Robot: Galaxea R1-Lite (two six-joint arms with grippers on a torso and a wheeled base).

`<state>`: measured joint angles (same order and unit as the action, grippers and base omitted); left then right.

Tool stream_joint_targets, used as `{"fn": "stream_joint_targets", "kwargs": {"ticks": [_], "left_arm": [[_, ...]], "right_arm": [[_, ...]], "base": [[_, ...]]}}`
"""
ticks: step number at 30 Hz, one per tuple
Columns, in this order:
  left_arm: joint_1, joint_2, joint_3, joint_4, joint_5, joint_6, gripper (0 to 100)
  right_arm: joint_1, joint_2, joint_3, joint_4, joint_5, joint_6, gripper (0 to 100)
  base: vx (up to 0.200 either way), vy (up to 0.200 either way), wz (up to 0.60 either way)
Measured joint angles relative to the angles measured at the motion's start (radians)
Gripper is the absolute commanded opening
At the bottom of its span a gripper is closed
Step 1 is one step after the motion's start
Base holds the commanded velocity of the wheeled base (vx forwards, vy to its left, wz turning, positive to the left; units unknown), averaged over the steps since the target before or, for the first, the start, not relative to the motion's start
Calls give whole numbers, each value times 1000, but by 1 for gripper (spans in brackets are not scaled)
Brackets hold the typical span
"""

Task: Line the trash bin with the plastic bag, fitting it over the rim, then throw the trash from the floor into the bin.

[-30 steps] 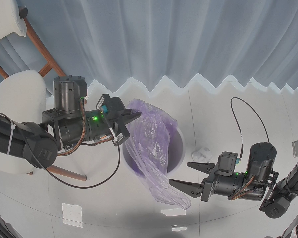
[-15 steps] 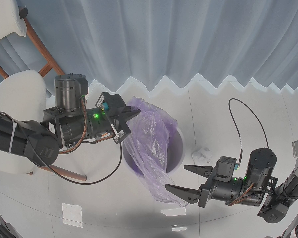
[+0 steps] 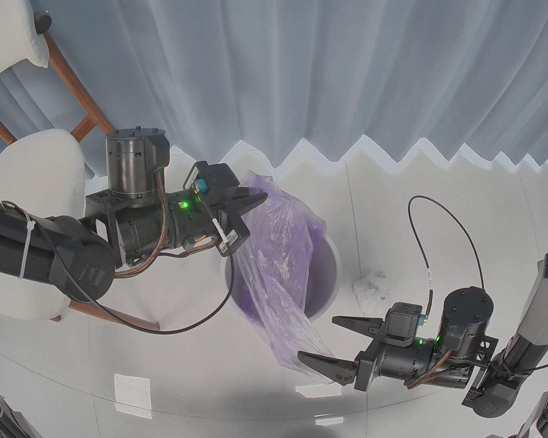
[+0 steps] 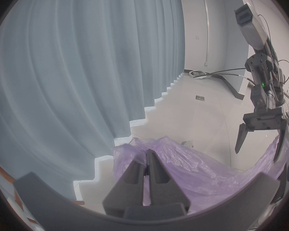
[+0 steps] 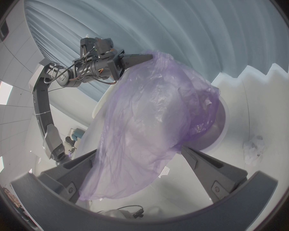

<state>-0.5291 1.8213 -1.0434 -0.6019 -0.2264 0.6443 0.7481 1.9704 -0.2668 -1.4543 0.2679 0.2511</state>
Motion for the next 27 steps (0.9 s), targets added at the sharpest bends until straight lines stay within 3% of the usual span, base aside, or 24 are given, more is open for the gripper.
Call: {"fn": "stream_joint_targets", "kwargs": {"ticks": [6,7,18,27], "left_arm": [[-3,-1,-5,-1,0,-5,0],[-3,-1,-5,0,-1,-5,0],[-2,-1,-9,-2,10,-64,0],[17,1,-7,-14,44,-129,0]], "right_arm": [[-12,73,-15,-80,-65,-1,100],[-17,87,-20,-91,-76,-1,0],[-77,113,-55,-99,-87,1,0],[-223,46,-110,-17,-31,2,0]], "base": [[0,0,0],[0,0,0],[0,0,0],[0,0,0]]}}
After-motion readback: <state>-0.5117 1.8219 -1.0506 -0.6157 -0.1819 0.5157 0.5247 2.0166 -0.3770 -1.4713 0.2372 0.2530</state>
